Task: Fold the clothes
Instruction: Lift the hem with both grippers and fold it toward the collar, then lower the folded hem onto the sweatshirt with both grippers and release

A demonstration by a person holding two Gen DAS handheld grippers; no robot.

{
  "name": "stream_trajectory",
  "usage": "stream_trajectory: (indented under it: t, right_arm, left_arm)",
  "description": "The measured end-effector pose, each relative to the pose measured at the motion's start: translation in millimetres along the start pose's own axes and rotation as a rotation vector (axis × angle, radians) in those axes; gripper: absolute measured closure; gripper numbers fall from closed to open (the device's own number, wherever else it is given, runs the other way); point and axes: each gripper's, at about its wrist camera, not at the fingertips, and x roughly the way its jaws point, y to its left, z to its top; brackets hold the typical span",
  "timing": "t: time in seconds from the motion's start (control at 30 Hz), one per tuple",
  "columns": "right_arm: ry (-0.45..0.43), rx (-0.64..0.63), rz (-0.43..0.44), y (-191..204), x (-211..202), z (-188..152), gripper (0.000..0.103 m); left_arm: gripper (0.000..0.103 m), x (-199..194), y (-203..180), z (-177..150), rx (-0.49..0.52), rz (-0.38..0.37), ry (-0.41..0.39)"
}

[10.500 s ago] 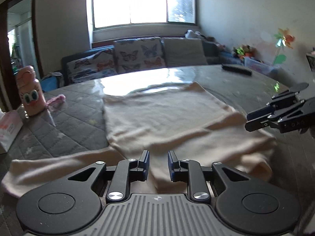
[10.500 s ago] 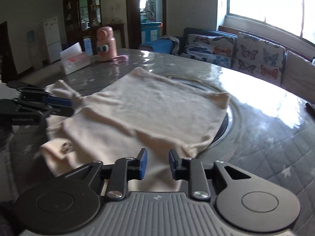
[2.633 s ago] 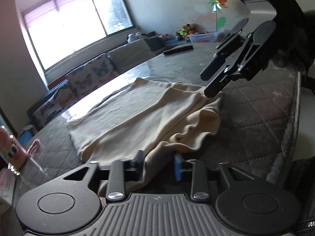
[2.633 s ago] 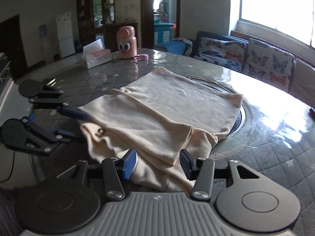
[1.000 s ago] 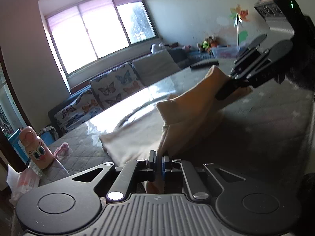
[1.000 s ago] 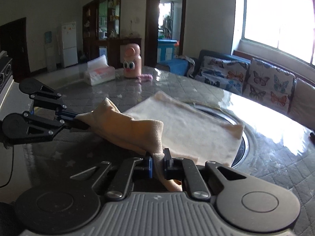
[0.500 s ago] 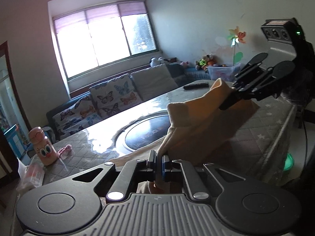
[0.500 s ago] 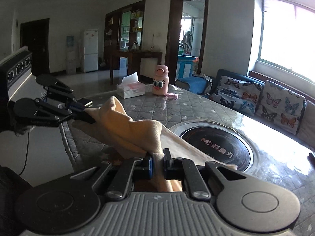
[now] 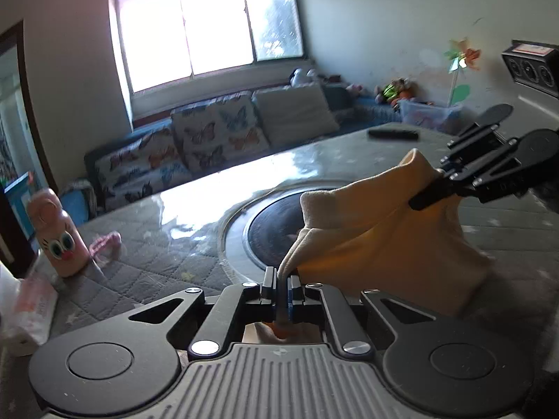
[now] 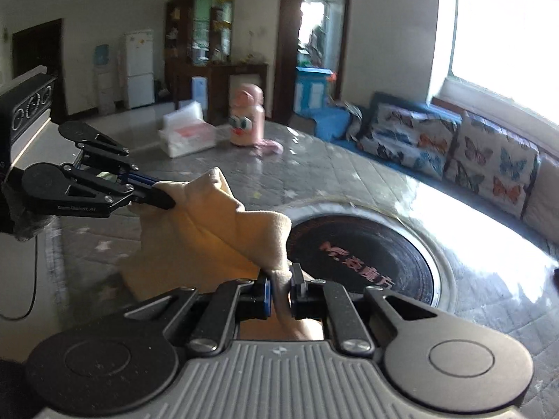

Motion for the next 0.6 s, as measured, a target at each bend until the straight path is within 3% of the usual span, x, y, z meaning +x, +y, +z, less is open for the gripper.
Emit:
stream_trajectory:
  t: [0.23,0.37,0.43,0.6]
  right_arm:
    - [0.079,0.152,-0.040,-38.1,63.0,-11.9,0.084]
    - [0.079,0.217,-0.056,-49.6,66.5,-26.3,0.060]
    - [0.073,0.241,-0.077,-56.0,58.4,-33.1,0.060]
    - [0.066,0.295,-0.144,-65.0,42.2,-47.9,0.061]
  left_arm:
    - [0.091,60.3,17.2,-10.5,-0.091,0.021,0.113]
    - [0.074,64.6,15.9,-16.8,-0.083,0.059,0.128]
    - [0.060,62.7,17.8,-17.5,-0.090,0.082,0.129]
    - [0.055,53.3,27.0,-12.1,-0.144,0.135,0.116]
